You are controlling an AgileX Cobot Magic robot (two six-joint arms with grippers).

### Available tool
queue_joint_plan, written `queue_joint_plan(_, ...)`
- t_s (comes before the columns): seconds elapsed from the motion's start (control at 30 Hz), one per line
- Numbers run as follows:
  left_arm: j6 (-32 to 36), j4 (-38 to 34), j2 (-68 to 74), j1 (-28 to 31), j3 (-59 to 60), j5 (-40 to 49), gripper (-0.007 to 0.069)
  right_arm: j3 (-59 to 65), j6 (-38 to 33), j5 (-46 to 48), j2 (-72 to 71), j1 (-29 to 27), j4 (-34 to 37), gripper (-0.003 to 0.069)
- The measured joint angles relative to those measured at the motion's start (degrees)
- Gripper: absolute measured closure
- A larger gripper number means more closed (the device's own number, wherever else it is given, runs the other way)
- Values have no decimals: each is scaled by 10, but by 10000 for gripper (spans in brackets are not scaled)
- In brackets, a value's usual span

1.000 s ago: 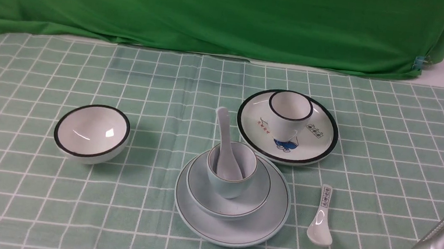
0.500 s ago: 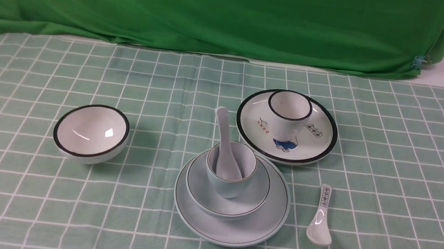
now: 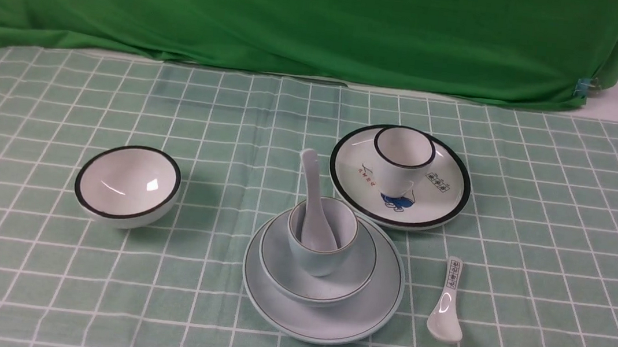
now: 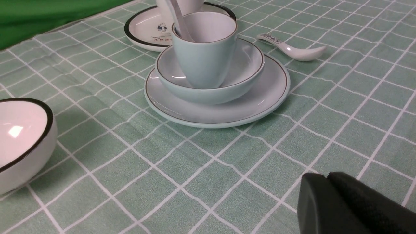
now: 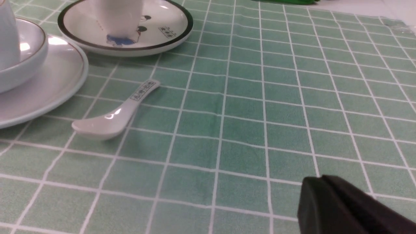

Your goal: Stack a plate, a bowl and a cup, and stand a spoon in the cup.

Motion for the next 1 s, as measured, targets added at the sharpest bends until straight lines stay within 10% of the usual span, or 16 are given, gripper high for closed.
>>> queue_joint_plan(1.0,-4,9,-23,59,0,-44,612,0,0,0,0,0,0,582)
